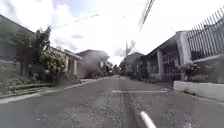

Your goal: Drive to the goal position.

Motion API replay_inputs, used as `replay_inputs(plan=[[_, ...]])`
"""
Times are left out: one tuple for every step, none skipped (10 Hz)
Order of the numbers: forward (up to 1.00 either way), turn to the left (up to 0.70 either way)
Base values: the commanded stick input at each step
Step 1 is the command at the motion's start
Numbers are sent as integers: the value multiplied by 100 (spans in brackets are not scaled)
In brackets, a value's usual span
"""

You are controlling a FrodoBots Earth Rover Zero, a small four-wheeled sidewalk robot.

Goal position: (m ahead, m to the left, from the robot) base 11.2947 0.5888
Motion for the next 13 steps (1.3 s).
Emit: replay_inputs(plan=[[50,0],[50,0],[50,0],[50,0],[50,0],[50,0],[50,0],[50,0],[50,0],[50,0],[50,0],[50,0],[50,0]])
